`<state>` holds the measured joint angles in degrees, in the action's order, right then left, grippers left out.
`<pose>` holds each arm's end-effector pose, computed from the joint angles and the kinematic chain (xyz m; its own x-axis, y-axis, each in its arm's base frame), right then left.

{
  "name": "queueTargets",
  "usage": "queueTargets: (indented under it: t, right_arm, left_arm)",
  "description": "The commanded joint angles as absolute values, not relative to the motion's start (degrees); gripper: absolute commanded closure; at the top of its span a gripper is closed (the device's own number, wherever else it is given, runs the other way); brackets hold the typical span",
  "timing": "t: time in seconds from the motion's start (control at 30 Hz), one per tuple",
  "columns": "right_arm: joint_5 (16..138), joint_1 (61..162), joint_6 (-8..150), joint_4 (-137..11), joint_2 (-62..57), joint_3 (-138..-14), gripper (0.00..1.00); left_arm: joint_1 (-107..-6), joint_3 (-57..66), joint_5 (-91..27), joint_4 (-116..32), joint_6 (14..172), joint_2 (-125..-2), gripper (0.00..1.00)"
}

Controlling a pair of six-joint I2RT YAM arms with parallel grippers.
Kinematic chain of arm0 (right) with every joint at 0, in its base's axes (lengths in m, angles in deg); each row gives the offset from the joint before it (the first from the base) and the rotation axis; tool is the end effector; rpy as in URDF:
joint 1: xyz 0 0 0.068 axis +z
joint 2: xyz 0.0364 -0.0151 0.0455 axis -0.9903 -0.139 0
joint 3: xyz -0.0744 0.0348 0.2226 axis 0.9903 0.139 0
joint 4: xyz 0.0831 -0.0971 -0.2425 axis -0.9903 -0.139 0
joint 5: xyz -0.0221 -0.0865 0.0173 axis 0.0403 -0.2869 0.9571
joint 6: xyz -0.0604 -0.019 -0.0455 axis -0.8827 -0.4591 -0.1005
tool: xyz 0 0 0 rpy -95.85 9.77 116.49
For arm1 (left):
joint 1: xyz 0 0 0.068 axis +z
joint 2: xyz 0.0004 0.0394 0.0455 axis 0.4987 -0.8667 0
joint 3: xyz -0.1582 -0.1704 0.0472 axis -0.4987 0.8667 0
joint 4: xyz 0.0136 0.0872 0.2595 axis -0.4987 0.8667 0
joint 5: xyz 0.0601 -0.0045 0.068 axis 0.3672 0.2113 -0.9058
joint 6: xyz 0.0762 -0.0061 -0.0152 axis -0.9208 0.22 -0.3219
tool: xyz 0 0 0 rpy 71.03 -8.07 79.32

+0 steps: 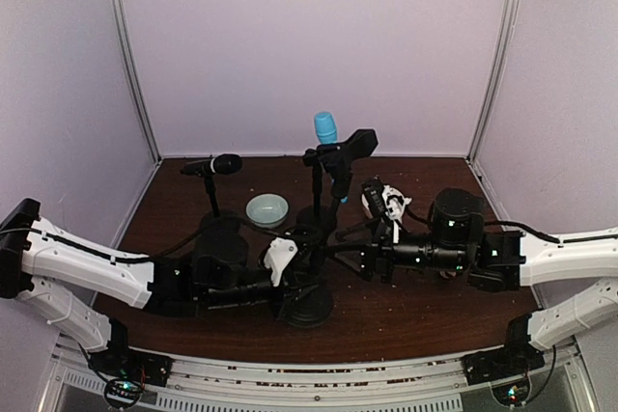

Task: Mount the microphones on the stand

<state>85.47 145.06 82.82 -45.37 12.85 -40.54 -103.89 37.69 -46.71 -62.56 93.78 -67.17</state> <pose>0.1299 0.2954 0.2412 -0.3765 -0.0671 -0.9240 -0.9069 0.2301 0.3529 0.1030 -0.3323 0.1750 -0.2753 0.1997 -0.9404 0.8892 0.4248 -0.1701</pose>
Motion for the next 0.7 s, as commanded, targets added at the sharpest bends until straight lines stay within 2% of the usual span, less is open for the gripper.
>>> queueTargets:
  t: [0.0,0.23,0.4,0.47,0.67]
  right_arm:
    - [73.5,146.8,92.8,-51.4,12.0,-44.2,0.47]
    - [72.0,148.3,93.8,-52.8,6.6,-48.2,0.45]
    - [72.5,148.3,94.5,-52.5,3.6,-49.8,0.5]
    - [73.1,148.3,94.7,-51.9,2.9,-49.9,0.59]
    - [73.8,148.4,92.4,-49.0,4.4,-47.3,0.97]
  left_arm:
    - [-104.4,33.6,-56.3,-64.1,95.2,-67.4,1.0]
    - [-105.1,31.7,-58.2,-63.9,94.8,-69.3,1.0]
    - [-105.9,31.0,-58.6,-63.7,94.2,-69.9,1.0]
    - [-106.1,31.1,-58.7,-64.0,94.4,-69.9,1.0]
    - [-106.1,32.5,-58.0,-65.9,95.3,-69.8,1.0]
